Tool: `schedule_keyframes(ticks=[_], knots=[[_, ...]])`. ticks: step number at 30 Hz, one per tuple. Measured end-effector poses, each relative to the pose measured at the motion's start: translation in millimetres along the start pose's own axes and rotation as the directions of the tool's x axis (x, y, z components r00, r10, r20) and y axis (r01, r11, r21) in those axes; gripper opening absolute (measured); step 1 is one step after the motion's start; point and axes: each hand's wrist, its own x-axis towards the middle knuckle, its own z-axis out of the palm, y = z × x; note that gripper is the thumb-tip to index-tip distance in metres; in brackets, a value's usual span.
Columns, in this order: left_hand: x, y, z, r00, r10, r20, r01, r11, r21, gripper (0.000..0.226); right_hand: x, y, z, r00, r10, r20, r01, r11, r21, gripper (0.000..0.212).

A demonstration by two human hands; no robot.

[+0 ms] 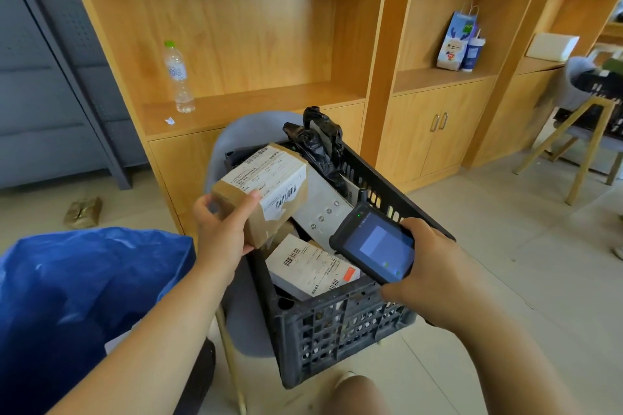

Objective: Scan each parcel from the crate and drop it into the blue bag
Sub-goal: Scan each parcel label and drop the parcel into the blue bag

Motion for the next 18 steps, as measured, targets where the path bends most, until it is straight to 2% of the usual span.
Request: schedule_keyframes(ticks=[2,6,10,12,14,16,18], knots=[[-4.6,5.1,-9.5,0.995,0.097,-0.022,-0.097,0.995,-0.008,0.067,1.2,-6.0,1.4,1.0,-0.008,-0.011,0.008,1.0,0.026,0.08],[-23.5,14.4,-51.1,0.928,0.37,-0.038,-0.36,0.92,0.157,0.063,4.4,-27.1,8.7,0.995,-0.094,-0.023,0.096,0.994,0.048,0.084],[-35.8,12.9,-113.9,0.878,0.471,-0.079,-0.439,0.861,0.258,0.06,8.5,-57.6,22.1,0.981,-0.192,-0.03,0.192,0.981,-0.005,0.084],[-37.3,7.9,-149.0,0.874,0.456,-0.167,-0.378,0.855,0.355,0.064,10.2,-74.4,31.9,0.969,-0.246,-0.018,0.247,0.969,0.012,0.085],[-36.7,3.1,-180.9,0.867,0.412,-0.279,-0.256,0.85,0.46,0.069,10.5,-91.4,42.4,0.956,-0.295,0.002,0.294,0.955,0.032,0.085],[-33.6,-1.3,-208.6,0.859,0.347,-0.376,-0.087,0.823,0.562,0.079,10.6,-106.8,51.6,0.943,-0.332,0.031,0.331,0.942,0.05,0.086],[-28.7,-7.6,-230.0,0.874,0.196,-0.445,0.139,0.777,0.614,0.088,9.6,-118.6,59.1,0.933,-0.354,0.062,0.349,0.934,0.073,0.088]])
